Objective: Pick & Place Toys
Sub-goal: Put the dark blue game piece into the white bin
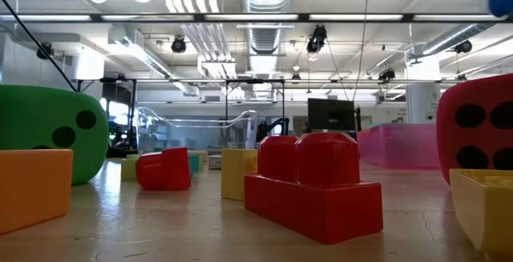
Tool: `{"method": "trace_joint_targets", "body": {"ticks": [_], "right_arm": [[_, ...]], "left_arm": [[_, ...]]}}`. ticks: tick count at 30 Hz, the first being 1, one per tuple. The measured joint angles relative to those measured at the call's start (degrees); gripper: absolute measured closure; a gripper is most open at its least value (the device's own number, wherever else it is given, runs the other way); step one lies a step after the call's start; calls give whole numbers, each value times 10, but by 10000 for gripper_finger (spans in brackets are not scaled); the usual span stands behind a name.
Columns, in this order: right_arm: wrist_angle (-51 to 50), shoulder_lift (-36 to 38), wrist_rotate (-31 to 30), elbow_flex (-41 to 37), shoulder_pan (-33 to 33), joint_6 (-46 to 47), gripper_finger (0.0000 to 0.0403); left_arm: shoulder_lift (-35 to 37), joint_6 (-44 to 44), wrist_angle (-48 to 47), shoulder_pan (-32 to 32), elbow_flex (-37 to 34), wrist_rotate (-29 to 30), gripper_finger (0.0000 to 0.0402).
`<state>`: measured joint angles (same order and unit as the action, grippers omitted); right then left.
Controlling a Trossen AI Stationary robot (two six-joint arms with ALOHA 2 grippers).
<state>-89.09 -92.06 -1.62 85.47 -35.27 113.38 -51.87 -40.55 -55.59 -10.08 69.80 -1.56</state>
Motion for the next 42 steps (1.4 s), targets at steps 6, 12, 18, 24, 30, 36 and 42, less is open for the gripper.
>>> {"method": "trace_joint_targets", "body": {"ticks": [6, 12, 18, 24, 30, 36, 42], "right_arm": [[52, 40, 25, -91, -27, -28, 280], [158, 66, 8, -190, -55, -34, 280], [245, 70, -5, -253, -59, -63, 280], [253, 69, -1, -307, -58, -51, 280], [251, 73, -1, -337, -51, 7, 280], [257, 73, 1, -345, -41, 24, 280], [267, 73, -1, -362, -8, 21, 280]], "left_arm": [[-31, -40, 23, 24, 0, 5, 205], [-47, -81, 37, 43, 0, 12, 205], [-42, -153, 37, 45, 0, 75, 205], [-42, -236, 36, 45, 0, 98, 205], [-44, -256, 48, 46, 0, 110, 205], [-45, -257, 49, 46, 0, 110, 205], [-45, -255, 49, 45, 0, 110, 205]]}}
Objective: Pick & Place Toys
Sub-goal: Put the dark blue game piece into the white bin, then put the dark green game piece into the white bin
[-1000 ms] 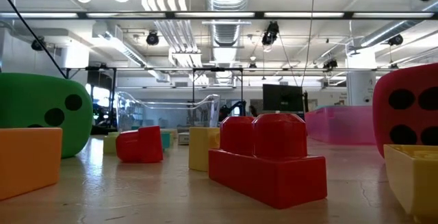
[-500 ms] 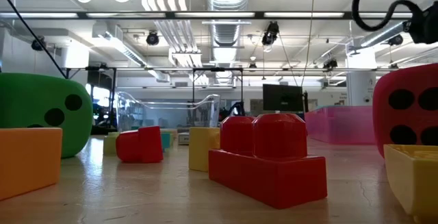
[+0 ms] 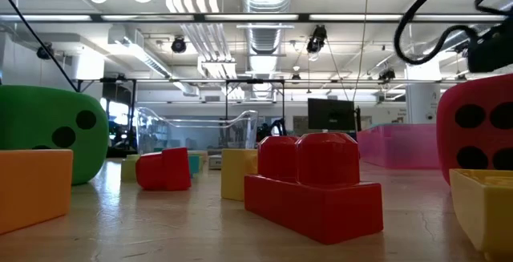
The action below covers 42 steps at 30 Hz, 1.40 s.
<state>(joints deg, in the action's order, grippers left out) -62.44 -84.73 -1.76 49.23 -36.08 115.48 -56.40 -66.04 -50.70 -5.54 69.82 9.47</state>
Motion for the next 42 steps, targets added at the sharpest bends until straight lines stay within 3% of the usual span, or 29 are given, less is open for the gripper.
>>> {"method": "trace_joint_targets", "body": {"ticks": [6, 19, 27, 35, 42], "right_arm": [[47, 0, -2, -20, 34, -13, 280], [67, 0, 2, -39, 35, 0, 279], [74, 0, 6, -39, 35, 2, 184], [72, 0, 8, -31, 35, 4, 117], [46, 0, 7, 2, 34, 2, 74]], "left_arm": [[-6, 0, 6, 0, 0, 3, 205], [-9, 50, 28, 0, 0, 0, 205], [-9, 63, 29, 0, 0, 0, 205], [-9, 83, 31, 0, 0, 0, 205], [-15, 144, 132, 0, -6, -13, 205]]}}
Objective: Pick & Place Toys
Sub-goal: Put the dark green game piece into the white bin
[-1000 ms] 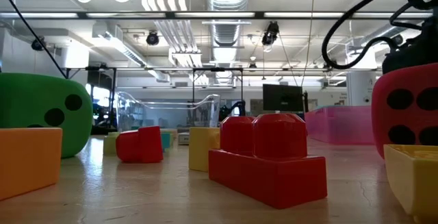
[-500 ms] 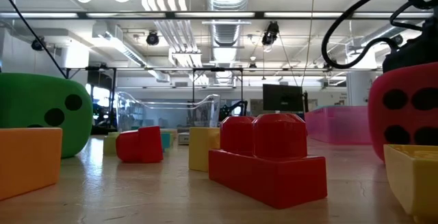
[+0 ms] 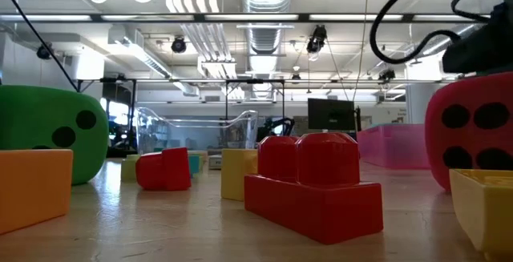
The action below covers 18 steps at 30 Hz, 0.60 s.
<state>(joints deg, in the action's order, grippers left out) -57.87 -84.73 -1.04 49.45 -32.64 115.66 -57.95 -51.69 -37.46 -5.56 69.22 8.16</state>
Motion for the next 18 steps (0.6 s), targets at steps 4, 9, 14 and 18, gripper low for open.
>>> {"method": "trace_joint_targets", "body": {"ticks": [4, 9, 14, 18], "right_arm": [[-51, 0, -5, 34, -2, -16, 58], [-115, 0, -34, 88, -8, -36, 52], [-141, 0, -97, 143, -15, -41, 51], [-140, -1, -141, 182, -16, -74, 51]], "left_arm": [[-3, -9, 41, 0, -26, 0, 205], [-3, -81, 69, 0, -72, -2, 205], [-4, -113, 69, 0, -97, -24, 205], [-6, -102, 63, 0, -94, -33, 205]]}}
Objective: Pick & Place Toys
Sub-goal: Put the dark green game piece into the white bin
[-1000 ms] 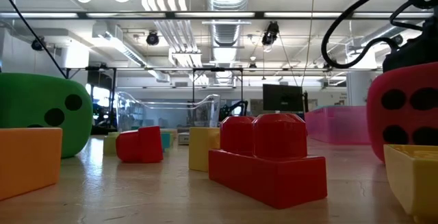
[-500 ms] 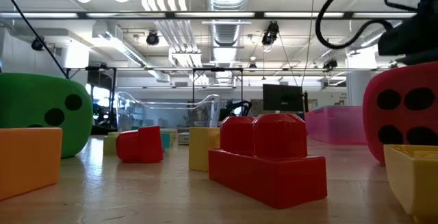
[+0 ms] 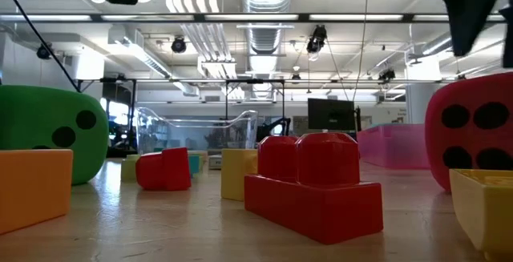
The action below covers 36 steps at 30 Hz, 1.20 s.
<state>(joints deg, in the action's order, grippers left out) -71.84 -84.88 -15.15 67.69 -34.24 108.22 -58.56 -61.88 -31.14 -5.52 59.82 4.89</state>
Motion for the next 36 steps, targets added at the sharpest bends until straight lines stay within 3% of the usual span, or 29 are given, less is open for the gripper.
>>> {"method": "trace_joint_targets", "body": {"ticks": [7, 13, 19, 24, 28, 36], "right_arm": [[8, -5, -97, 59, 12, -150, 51], [48, -5, -103, 82, 93, -289, 51], [164, -5, -59, 89, 201, -416, 51], [190, -33, -2, 81, 271, -482, 51], [202, -85, 46, 85, 291, -548, 51], [202, -201, 52, 173, 295, -639, 52]], "left_arm": [[-4, 5, -40, 0, 17, -2, 205], [-1, -30, -87, -8, 17, -28, 205], [7, -17, -92, -40, 18, -28, 205], [20, -5, -93, -76, 18, -7, 205], [34, 0, -95, -100, 18, 10, 205], [58, 3, -99, -130, 18, 11, 205]]}}
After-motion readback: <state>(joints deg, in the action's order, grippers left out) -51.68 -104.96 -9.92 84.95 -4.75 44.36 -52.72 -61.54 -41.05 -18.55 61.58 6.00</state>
